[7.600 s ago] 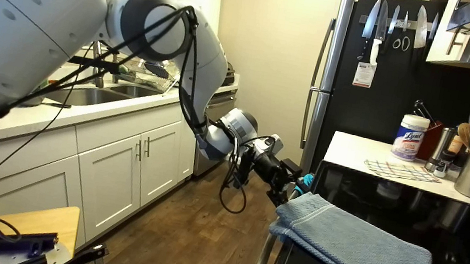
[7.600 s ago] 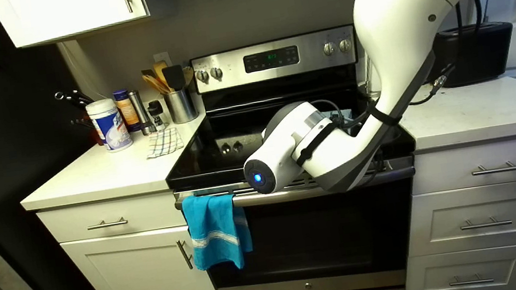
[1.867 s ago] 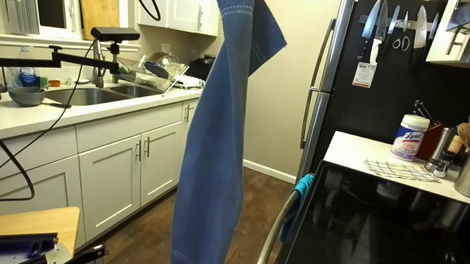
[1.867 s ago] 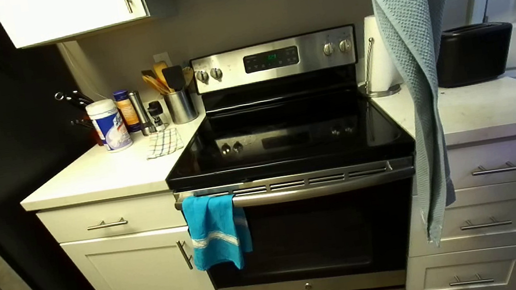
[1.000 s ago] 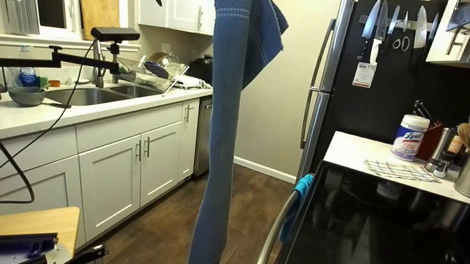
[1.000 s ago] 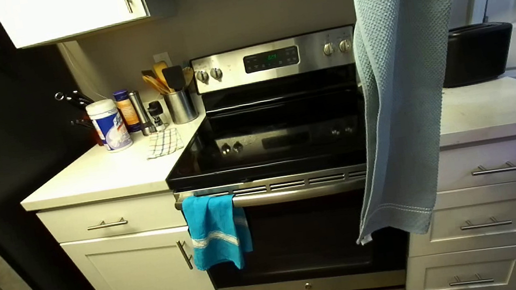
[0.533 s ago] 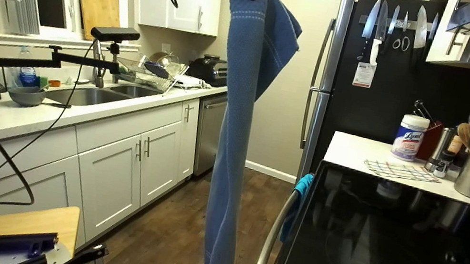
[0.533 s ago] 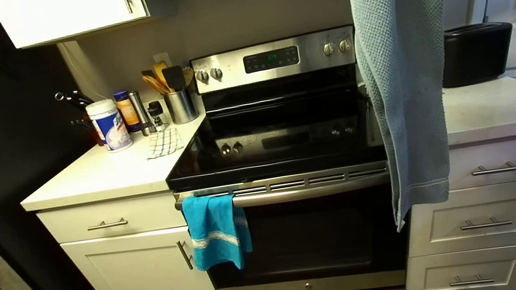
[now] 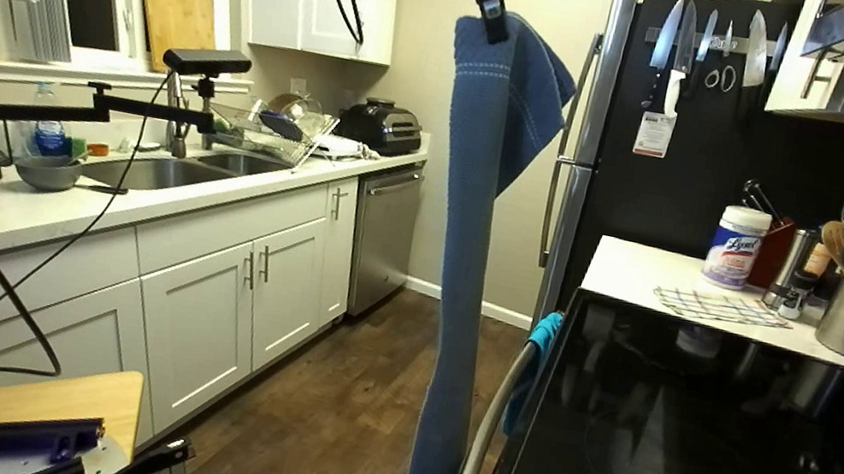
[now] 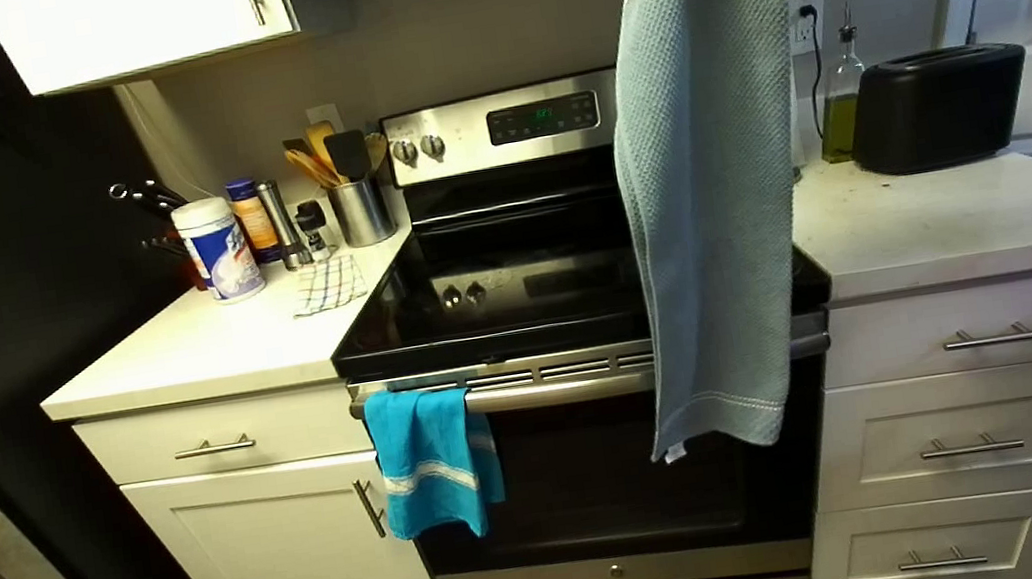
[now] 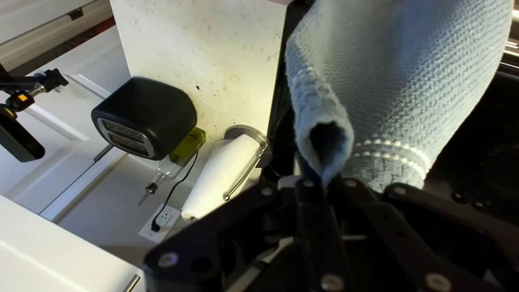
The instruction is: Hang the light blue towel on the handle of the oven.
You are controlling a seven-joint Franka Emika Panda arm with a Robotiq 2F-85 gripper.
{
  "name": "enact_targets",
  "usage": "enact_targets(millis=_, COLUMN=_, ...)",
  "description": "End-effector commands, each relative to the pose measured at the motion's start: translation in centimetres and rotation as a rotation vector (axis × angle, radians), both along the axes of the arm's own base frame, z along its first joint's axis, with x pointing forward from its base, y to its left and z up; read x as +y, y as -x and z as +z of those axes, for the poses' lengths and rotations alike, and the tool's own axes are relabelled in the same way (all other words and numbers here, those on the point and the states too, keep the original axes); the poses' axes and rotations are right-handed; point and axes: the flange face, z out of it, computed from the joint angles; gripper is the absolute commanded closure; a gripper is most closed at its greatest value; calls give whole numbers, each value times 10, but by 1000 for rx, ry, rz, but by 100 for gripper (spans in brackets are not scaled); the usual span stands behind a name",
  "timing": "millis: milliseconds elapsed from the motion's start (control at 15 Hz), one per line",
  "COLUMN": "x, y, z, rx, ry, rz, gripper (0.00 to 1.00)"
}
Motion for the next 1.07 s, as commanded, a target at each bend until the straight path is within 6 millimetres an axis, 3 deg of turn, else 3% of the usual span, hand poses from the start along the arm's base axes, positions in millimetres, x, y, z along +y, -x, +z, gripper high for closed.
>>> enact_targets(millis=0, x=2, y=0, z=18, rx=-5, ry=18, rz=-11, gripper=99)
enact_targets(millis=533, x=12, y=21, z=67, rx=-72, ry=70, rz=-38, gripper=99)
enact_targets(millis=1000, x=8, y=8, z=80, rx=-100, ry=67, rz=-47, gripper=99)
